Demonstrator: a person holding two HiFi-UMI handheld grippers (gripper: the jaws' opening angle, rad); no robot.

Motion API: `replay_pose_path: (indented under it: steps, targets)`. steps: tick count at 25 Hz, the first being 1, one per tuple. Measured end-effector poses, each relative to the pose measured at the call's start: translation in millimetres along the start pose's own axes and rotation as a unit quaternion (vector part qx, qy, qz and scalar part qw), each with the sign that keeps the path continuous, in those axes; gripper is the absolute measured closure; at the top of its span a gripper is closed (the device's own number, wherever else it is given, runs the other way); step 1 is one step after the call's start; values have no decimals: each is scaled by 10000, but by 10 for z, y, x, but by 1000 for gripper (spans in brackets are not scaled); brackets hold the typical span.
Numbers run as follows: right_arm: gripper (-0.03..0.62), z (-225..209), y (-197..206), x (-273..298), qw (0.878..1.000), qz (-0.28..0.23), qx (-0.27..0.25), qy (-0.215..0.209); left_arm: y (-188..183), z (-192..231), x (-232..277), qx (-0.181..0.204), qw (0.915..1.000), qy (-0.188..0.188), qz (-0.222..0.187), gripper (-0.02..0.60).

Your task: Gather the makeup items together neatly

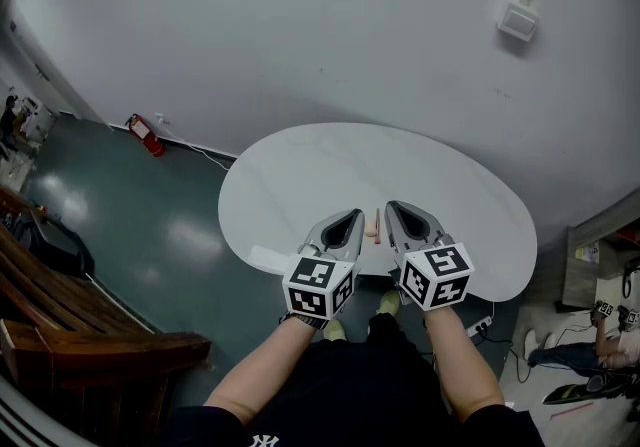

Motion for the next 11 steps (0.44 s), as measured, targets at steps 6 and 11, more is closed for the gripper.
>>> replay_pose_path:
  steps: [6,11]
  targets:
    - [580,-7,-9,4,10000,-24,-16,29,-10,-12,19,10,10000,17,-29,572]
    - [580,-10,-2,29,10000,-20,-49,33,2,11,35,13,10000,12,-28,572]
Point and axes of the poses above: the fingertips, and each gripper's own axes: x forward along the fingers, z to its left, y out of its underside, the point moved 8 cm from there along -x, backward along the fingers, and after that the axes turned 10 degrees about -z, right-handed, at the moved point
